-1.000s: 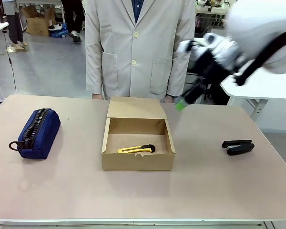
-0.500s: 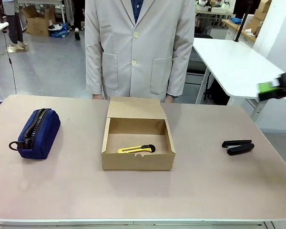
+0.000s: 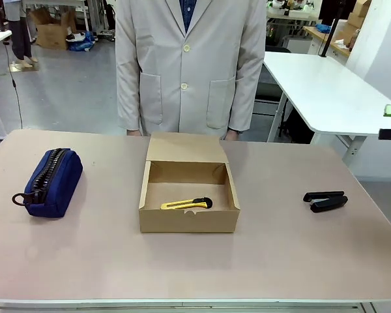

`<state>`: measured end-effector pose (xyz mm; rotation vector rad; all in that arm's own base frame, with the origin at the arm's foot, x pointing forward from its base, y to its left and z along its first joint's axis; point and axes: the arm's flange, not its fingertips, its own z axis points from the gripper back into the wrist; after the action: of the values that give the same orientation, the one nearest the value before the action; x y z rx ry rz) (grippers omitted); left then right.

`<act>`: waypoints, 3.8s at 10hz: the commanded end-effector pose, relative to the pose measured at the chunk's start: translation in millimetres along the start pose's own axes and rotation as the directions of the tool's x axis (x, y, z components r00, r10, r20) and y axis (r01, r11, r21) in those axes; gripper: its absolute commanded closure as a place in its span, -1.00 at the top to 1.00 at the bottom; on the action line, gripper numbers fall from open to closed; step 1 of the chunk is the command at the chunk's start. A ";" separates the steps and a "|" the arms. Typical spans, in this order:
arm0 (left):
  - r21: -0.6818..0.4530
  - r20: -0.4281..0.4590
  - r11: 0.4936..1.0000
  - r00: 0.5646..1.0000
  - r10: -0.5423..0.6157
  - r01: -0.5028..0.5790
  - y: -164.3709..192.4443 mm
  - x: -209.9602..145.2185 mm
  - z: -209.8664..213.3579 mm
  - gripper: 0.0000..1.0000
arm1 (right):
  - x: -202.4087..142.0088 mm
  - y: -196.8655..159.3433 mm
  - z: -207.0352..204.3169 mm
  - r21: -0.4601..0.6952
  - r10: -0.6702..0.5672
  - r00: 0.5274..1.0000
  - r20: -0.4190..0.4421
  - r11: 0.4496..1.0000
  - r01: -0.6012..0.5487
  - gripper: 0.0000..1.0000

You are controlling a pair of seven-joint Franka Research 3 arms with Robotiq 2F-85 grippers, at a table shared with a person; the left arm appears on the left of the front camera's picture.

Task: Pack the item into the box.
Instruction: Pick up the item indicated by the person and place it inside the Mailer Box, then close the Mailer Box.

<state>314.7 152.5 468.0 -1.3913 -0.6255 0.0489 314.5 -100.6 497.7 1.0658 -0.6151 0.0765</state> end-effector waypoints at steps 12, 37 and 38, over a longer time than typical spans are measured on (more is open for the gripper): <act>-0.020 0.010 1.000 1.000 -0.018 0.018 -1.3 -0.4 -1.3 1.00 | 5.4 2.4 8.1 0.007 0.048 0.998 -0.045 0.999 -0.048 1.00; 0.072 -0.465 0.967 0.850 0.250 -0.245 63.3 -36.2 -259.7 1.00 | 14.3 0.9 -208.9 0.058 -0.049 0.966 -0.252 0.996 0.066 1.00; 0.117 -0.446 0.953 0.842 0.302 -0.279 80.0 -24.8 -283.0 1.00 | 22.6 -11.6 -231.7 0.026 -0.112 0.956 -0.270 0.992 0.124 1.00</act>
<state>408.6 -74.1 381.8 -1.3951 -0.0477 -0.0831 406.2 66.8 431.0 1.0987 -0.3578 0.1865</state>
